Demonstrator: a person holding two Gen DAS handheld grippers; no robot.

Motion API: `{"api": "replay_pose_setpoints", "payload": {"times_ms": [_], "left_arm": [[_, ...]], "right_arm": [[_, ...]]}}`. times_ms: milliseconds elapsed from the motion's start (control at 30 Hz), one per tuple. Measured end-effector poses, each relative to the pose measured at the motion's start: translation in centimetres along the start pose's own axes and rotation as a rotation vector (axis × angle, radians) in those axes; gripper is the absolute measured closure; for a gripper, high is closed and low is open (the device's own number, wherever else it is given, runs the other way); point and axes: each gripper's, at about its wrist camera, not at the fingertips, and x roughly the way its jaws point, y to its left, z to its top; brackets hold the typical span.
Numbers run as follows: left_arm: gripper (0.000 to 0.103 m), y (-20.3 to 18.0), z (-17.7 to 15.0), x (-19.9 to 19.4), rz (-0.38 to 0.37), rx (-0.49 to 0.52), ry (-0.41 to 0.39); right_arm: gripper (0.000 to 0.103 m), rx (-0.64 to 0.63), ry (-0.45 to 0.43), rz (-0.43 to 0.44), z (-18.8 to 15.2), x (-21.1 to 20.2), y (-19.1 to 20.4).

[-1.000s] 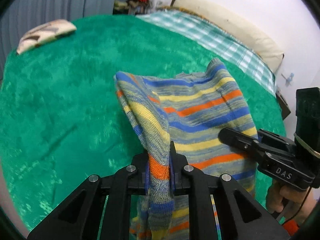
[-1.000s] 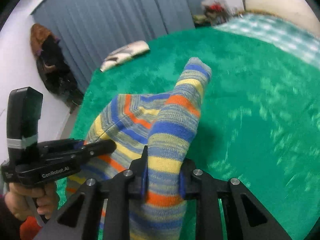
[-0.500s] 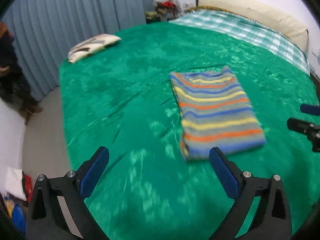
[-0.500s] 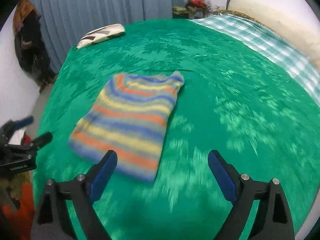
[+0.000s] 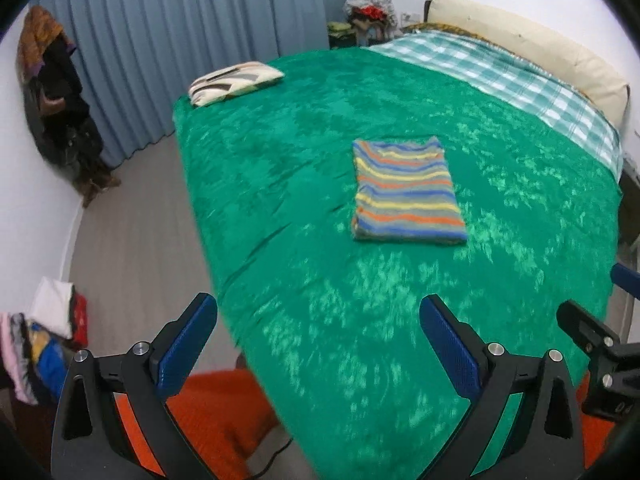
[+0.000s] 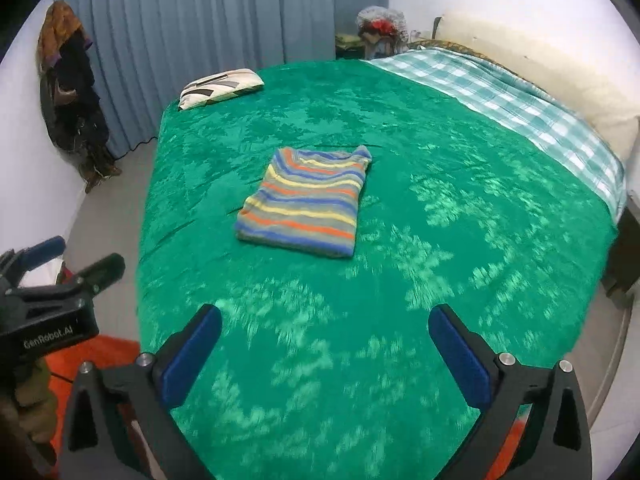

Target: Fold small clothes

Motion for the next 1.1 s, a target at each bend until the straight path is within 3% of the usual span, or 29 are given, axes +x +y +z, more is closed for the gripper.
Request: {"api": "replay_pose_setpoints", "payload": {"times_ms": [167, 400, 667, 833, 1100], "left_arm": [[0.001, 0.1, -2.6, -4.2, 0.031, 0.039, -0.023], [0.001, 1.0, -4.0, -7.8, -0.017, -0.008, -0.013], [0.001, 0.5, -4.3, -11.0, -0.011, 0.039, -0.026], [0.001, 0.5, -4.1, -12.8, 0.007, 0.055, -0.087], [0.001, 1.3, -3.6, -13.5, -0.002, 0.019, -0.096]], "right_arm": [[0.001, -0.026, -0.007, 0.007, -2.2, -3.9, 0.4], [0.001, -0.024, -0.038, 0.004, -4.3, -9.2, 0.6], [0.001, -0.036, -0.033, 0.027, -4.6, -13.2, 1.5], [0.001, -0.043, -0.069, -0.007, -4.1, -15.4, 2.0], [0.001, -0.025, -0.096, -0.049, -3.7, -16.4, 1.9]]}}
